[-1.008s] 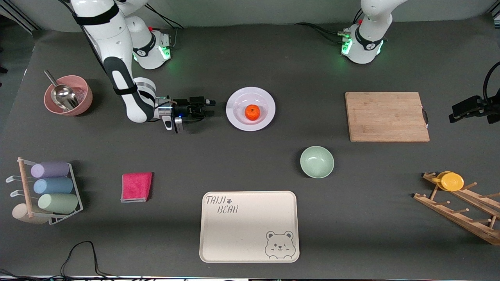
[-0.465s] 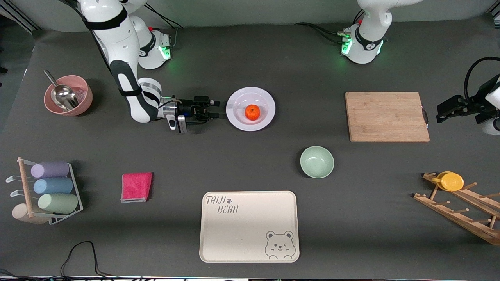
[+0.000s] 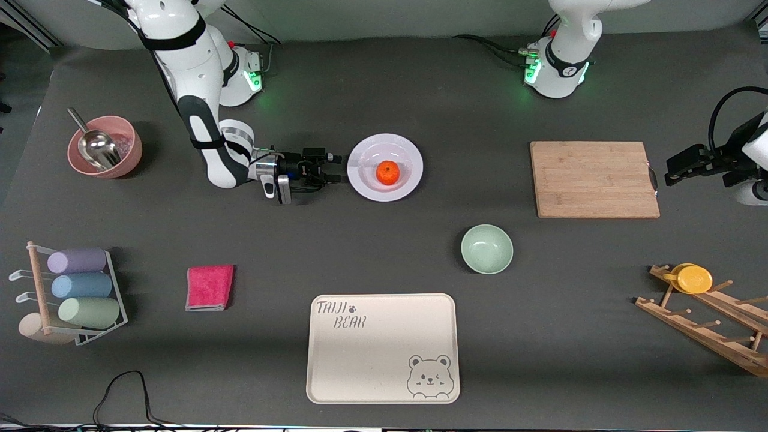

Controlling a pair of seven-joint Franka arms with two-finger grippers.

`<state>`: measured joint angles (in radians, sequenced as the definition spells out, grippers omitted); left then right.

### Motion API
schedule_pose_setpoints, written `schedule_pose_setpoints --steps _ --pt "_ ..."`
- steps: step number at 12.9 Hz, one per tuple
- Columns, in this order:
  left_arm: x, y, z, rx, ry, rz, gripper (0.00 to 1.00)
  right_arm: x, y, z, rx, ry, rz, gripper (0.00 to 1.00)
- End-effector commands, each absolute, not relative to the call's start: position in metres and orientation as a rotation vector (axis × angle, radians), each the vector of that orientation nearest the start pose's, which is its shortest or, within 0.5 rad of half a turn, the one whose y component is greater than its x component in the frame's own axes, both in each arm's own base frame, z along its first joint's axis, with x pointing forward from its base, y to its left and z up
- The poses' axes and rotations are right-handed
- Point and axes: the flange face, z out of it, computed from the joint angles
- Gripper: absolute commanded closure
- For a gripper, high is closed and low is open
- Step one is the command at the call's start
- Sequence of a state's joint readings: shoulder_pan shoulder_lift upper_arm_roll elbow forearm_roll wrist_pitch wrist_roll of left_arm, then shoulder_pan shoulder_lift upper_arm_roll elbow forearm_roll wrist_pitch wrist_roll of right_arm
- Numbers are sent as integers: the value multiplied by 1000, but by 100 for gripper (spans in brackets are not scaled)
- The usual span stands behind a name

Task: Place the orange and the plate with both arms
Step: 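Move the right gripper to the plate rim and grip it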

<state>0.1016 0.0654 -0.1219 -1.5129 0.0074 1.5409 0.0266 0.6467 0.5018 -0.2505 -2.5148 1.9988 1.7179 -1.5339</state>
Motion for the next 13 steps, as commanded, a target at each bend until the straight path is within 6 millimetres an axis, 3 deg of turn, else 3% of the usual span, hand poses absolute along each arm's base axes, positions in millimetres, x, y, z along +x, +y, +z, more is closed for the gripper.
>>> schedule_pose_setpoints --steps 1,10,13 --pt "563 -13 616 -3155 85 70 0 342 238 92 -1764 -112 -146 1" --pt "563 -17 615 -3158 97 75 0 345 240 78 -1806 -150 -161 4" --pt "562 -16 614 -3156 95 89 0 344 250 73 -1810 -153 -181 4"
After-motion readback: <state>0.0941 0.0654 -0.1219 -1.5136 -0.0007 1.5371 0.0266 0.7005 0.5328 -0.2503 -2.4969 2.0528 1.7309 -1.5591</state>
